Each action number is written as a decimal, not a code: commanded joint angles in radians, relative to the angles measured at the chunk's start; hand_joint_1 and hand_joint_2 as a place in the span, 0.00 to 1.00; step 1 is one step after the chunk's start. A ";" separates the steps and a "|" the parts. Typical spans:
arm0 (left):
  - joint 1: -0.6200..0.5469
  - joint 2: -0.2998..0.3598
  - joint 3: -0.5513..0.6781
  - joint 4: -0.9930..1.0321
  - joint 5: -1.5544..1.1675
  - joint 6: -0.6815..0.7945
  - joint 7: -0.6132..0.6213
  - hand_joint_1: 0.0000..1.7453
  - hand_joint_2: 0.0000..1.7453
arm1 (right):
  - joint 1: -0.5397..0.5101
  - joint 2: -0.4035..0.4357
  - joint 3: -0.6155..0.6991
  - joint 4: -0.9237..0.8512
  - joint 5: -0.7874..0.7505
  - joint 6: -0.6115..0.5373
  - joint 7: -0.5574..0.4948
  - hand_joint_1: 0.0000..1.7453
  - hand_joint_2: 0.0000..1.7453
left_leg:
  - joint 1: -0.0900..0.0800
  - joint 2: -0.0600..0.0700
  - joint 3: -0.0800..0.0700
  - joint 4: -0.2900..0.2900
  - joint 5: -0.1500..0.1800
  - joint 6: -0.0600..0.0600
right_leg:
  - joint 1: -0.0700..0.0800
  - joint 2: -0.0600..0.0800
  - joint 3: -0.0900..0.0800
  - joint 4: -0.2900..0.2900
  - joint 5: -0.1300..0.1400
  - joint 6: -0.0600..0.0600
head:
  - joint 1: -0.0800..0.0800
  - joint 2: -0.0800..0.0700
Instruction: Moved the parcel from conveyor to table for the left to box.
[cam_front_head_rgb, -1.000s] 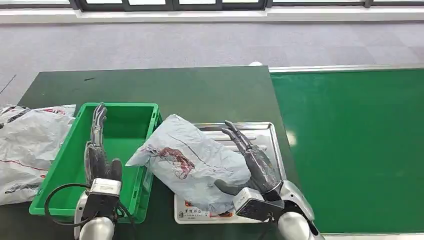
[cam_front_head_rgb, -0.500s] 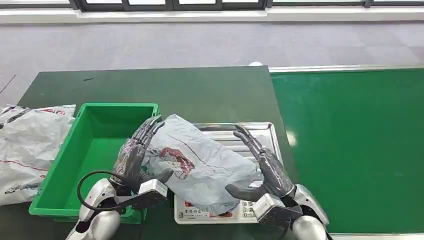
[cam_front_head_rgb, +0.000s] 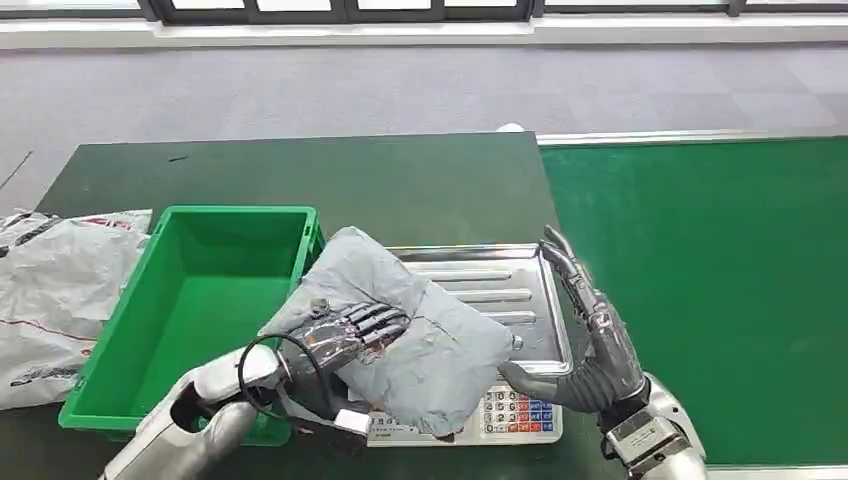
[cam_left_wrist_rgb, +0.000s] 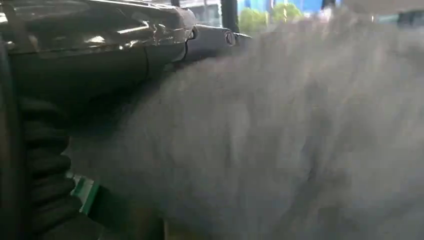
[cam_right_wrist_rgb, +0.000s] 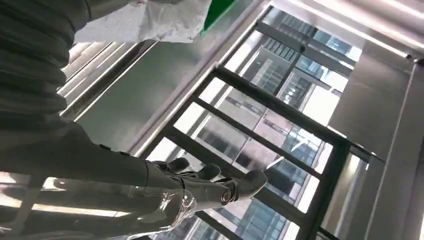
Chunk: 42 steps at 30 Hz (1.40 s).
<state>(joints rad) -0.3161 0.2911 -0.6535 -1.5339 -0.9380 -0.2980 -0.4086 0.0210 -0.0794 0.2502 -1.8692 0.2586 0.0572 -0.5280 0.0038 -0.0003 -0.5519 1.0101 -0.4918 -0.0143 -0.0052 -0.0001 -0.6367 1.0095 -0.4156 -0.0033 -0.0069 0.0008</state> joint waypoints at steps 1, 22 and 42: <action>-0.114 0.088 -0.215 0.171 0.014 -0.080 -0.009 0.00 1.00 | 0.016 -0.027 -0.032 0.045 -0.018 -0.004 -0.015 0.00 1.00 | 0.000 -0.002 0.002 -0.003 0.002 0.000 | 0.000 -0.002 0.003 -0.003 0.001 0.001 | 0.000 0.000; -0.064 -0.035 -0.039 0.049 0.021 0.254 0.000 1.00 1.00 | 0.081 0.036 -0.061 -0.048 0.007 -0.006 0.001 0.00 1.00 | 0.000 -0.001 -0.002 -0.001 -0.001 0.002 | -0.002 -0.001 0.007 -0.001 -0.001 0.001 | 0.000 0.000; 0.115 -0.072 0.171 -0.175 0.180 0.450 -0.009 1.00 1.00 | 0.112 0.005 -0.032 -0.050 -0.008 0.001 0.009 0.00 1.00 | 0.000 0.001 -0.002 -0.001 -0.002 0.002 | -0.001 0.001 0.000 -0.001 -0.001 0.001 | 0.000 0.000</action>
<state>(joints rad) -0.2061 0.2430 -0.5321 -1.7083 -0.7622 0.1492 -0.4166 0.1346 -0.0717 0.2274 -1.9371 0.2525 0.0595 -0.5207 0.0038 0.0006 -0.5544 1.0098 -0.4946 -0.0128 -0.0062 0.0011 -0.6369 1.0096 -0.4174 -0.0027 -0.0065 0.0004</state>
